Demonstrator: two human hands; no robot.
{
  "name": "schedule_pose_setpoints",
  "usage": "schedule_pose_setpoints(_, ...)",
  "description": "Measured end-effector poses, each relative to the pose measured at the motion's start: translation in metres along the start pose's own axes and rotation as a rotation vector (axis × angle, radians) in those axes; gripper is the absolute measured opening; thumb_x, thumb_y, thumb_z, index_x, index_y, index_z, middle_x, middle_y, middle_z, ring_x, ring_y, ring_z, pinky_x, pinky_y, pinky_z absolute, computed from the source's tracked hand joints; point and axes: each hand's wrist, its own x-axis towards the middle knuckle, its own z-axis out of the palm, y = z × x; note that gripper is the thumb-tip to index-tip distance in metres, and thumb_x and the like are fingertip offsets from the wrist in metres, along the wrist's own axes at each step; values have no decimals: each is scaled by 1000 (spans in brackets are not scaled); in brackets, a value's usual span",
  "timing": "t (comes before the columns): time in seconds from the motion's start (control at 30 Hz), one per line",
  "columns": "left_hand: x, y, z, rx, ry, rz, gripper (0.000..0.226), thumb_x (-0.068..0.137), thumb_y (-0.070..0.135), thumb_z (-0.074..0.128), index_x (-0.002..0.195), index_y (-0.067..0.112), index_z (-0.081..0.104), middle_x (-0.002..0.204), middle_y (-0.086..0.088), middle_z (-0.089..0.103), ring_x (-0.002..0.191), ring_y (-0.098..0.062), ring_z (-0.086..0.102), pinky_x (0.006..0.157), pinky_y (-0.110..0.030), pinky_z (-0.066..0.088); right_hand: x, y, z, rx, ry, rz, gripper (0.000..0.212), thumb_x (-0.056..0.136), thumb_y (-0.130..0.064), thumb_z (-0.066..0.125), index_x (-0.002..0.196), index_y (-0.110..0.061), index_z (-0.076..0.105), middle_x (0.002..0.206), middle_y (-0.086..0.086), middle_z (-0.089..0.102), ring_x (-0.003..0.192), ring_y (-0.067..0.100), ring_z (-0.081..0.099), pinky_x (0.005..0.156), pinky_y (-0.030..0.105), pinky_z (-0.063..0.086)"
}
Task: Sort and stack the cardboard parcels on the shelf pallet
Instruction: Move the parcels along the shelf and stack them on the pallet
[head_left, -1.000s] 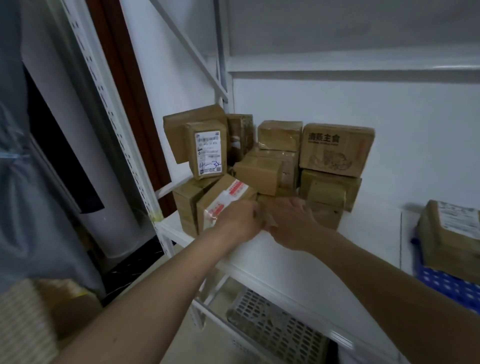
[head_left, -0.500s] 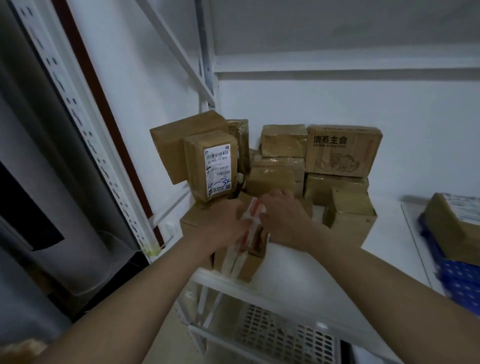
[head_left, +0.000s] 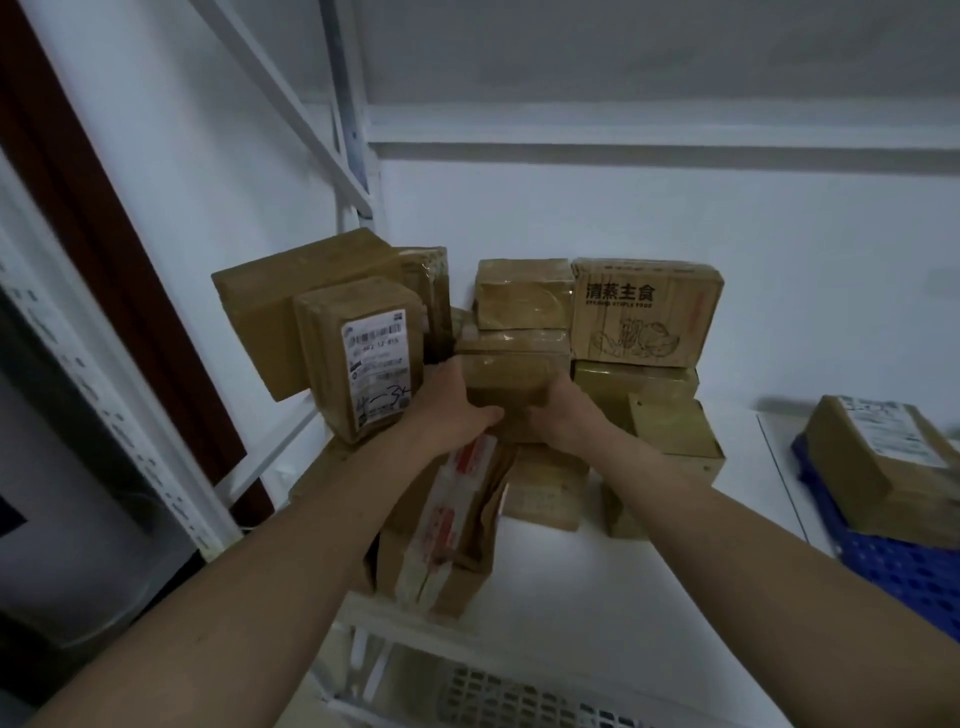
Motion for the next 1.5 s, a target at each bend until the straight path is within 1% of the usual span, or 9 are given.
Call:
schedule_pose_setpoints(0.2,44,-7,17,43,-35,-118,100,72,34,80,147,16,17,141,-10,37,127,-26,41,106,-40,39,23,21,8,79,-59,46,65,89,-29,56,143,-9,26,133,11,47,118,27,50,89,31,43)
schedule_pose_setpoints(0.37,57,-5,18,124,-72,-196,122,69,38,83,151,13,-4,145,-13,34,128,-29,42,92,-33,40,27,26,11,96,-60,33,65,88,-32,57,142,-11,27,131,9,51,120,28,50,94,35,44)
schedule_pose_setpoints(0.47,56,0,14,98,-53,-203,115,69,36,83,150,10,5,138,-12,42,121,-28,47,86,-32,43,26,22,8,89,-60,24,58,89,-29,55,139,-9,33,131,10,51,118,28,51,95,37,45)
schedule_pose_setpoints(0.57,51,7,11,51,-43,-193,101,69,30,84,145,7,21,132,-10,46,119,-26,48,82,-31,42,22,19,0,104,0,40,52,90,-22,54,136,-7,35,127,13,54,114,29,54,85,32,45)
schedule_pose_setpoints(0.77,28,26,5,-3,-44,-58,79,69,23,84,135,11,44,128,-8,54,117,-24,52,100,-40,45,-4,13,-29,123,103,44,52,90,-17,55,135,-7,31,125,15,55,113,32,54,79,31,42)
schedule_pose_setpoints(0.93,5,49,1,-57,-5,73,80,69,20,84,138,16,43,132,-6,53,117,-22,51,96,-35,45,-40,14,-53,128,192,52,53,89,-17,55,135,-8,31,123,14,56,112,32,55,89,38,47)
schedule_pose_setpoints(1.1,-15,75,20,-96,-3,174,98,69,25,84,149,20,28,139,-4,44,120,-19,44,93,-32,42,-88,26,-78,132,305,105,48,89,-20,57,130,-10,33,118,11,56,106,29,56,86,36,48)
schedule_pose_setpoints(1.4,-63,135,95,-253,-295,341,84,75,20,80,145,21,34,128,7,50,112,-14,51,91,-29,45,-184,93,-118,117,453,345,42,90,-21,53,127,-8,36,115,12,57,102,29,57,86,44,51)
schedule_pose_setpoints(1.5,-81,159,121,-220,-357,401,72,75,20,79,139,20,44,124,5,55,109,-17,55,95,-35,48,-209,120,-133,115,508,414,44,89,-21,55,128,-10,38,112,9,58,94,25,59,75,37,52)
